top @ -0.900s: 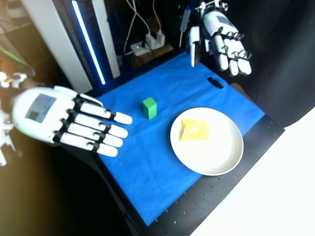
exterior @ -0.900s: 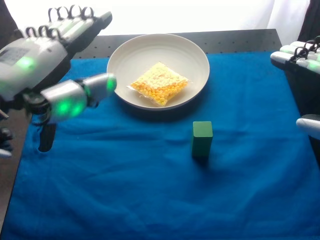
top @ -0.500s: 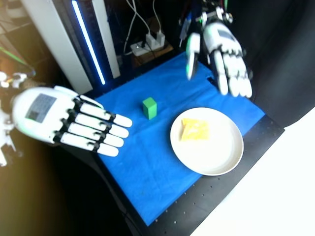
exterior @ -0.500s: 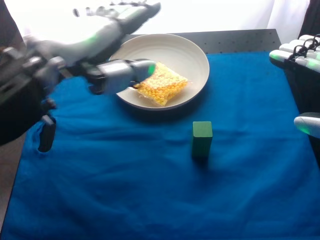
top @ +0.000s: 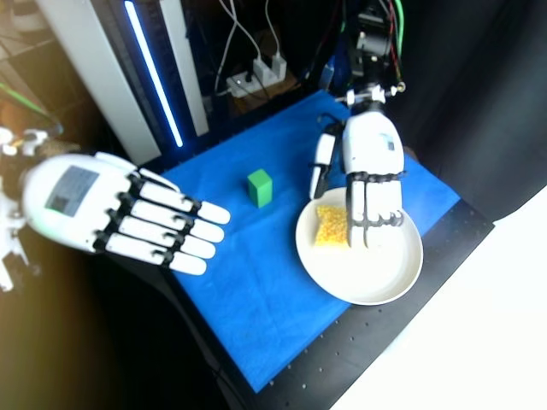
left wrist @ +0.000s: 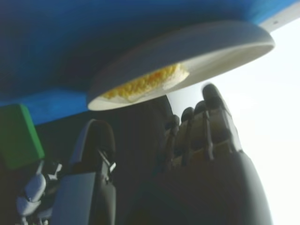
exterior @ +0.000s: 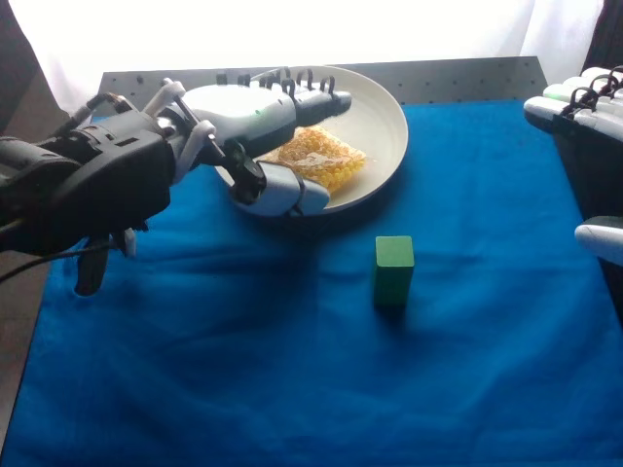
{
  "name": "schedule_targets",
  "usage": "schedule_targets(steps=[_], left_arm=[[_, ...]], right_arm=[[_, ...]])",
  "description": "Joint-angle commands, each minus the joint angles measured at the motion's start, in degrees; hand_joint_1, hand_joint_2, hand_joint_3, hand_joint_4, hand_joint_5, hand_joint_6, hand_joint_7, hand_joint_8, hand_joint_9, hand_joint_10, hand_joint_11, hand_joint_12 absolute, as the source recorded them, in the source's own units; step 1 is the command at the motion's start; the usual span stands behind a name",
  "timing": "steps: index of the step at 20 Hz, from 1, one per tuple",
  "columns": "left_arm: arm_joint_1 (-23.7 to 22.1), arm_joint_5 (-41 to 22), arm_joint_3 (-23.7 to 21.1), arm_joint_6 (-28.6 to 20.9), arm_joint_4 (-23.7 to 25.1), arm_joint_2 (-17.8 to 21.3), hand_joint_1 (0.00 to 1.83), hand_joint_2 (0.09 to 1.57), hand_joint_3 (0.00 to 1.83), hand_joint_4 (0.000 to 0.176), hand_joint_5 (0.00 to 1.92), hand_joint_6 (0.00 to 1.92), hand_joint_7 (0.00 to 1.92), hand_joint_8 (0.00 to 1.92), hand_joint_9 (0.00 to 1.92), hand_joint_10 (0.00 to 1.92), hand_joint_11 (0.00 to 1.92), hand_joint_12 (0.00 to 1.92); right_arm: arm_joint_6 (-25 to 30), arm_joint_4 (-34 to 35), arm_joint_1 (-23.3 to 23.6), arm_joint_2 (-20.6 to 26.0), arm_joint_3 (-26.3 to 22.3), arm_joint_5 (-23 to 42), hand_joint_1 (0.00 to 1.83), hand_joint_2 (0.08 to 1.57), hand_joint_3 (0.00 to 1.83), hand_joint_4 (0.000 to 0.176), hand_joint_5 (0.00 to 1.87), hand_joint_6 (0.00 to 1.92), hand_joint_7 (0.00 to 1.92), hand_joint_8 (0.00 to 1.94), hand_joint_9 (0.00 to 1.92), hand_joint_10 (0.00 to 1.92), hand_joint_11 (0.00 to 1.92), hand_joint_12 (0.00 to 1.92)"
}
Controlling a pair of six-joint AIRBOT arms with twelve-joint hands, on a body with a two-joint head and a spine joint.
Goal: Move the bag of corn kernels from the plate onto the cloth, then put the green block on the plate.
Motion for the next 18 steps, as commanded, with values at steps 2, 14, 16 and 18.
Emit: schedule_targets(steps=[2, 14, 16, 18], left_arm=[[-0.2, -4.5, 1.0, 0.2, -0.4, -0.8, 0.85, 1.29, 0.0, 0.017, 0.21, 0.02, 0.11, 0.0, 0.16, 0.03, 0.0, 1.28], [-1.7, -6.8, 0.9, 0.2, -1.0, -0.4, 1.59, 1.25, 0.0, 0.0, 0.53, 0.03, 0.42, 0.03, 0.55, 1.66, 0.33, 1.55], [-1.7, -9.9, -1.6, 0.2, -0.3, 1.6, 1.59, 1.25, 0.0, 0.0, 0.55, 0.03, 0.46, 0.04, 0.55, 1.67, 0.37, 1.65], [-1.6, -13.1, -4.2, 0.2, 0.8, 3.6, 1.59, 1.25, 0.0, 0.0, 0.54, 0.02, 0.47, 0.04, 0.55, 1.66, 0.43, 1.72]], right_arm=[[0.2, 0.7, 0.7, -0.2, 0.1, 6.8, 0.45, 1.36, 0.0, 0.0, 0.0, 0.0, 0.0, 0.0, 0.0, 0.0, 0.0, 0.0], [0.4, 0.7, 0.7, -0.7, 0.2, 6.8, 0.43, 1.37, 0.0, 0.0, 0.0, 0.0, 0.0, 0.0, 0.0, 0.0, 0.0, 0.0], [0.6, 0.7, 0.7, -0.7, 0.2, 6.8, 0.46, 1.36, 0.0, 0.0, 0.0, 0.0, 0.0, 0.0, 0.0, 0.0, 0.0, 0.0], [0.7, 0.7, 0.7, -0.7, 0.2, 6.8, 0.47, 1.36, 0.0, 0.0, 0.0, 0.0, 0.0, 0.0, 0.0, 0.0, 0.0, 0.0]])
